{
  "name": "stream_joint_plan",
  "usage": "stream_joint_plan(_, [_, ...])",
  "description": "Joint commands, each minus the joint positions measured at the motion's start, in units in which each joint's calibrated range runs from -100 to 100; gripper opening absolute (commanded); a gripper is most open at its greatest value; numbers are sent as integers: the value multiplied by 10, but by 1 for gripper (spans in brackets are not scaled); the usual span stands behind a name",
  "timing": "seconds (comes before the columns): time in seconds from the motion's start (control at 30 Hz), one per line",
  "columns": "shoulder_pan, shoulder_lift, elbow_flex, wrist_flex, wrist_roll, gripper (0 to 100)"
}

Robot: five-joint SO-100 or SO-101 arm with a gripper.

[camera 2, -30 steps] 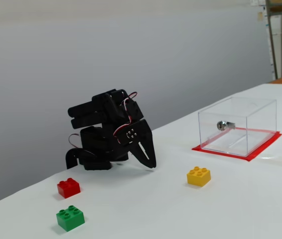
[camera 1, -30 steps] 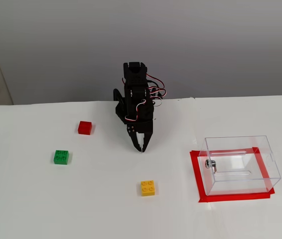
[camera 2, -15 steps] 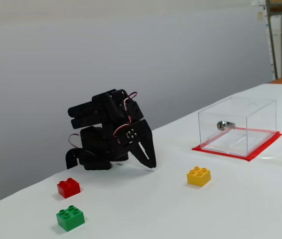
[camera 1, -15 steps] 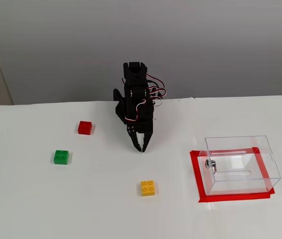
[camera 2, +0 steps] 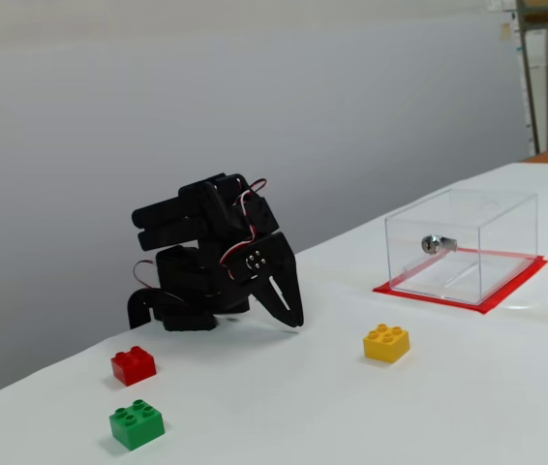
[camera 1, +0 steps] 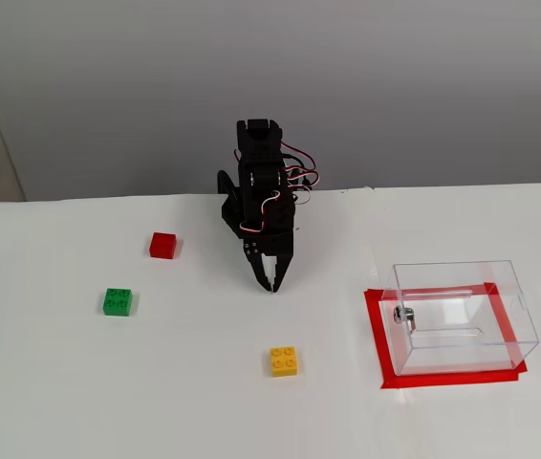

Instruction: Pick the green lego brick and place it into the transparent box

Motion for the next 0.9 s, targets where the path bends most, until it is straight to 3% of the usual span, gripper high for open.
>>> stream_joint_plan(0.0, [-1, -4, -14, 4, 1, 1])
stream_joint_plan(0.4, [-2, 0, -14, 1, -2, 1])
stream_joint_plan(0.6, [5, 7, -22, -65, -2, 1])
stream_joint_plan(0.87, [8, 134, -170, -81, 4, 1])
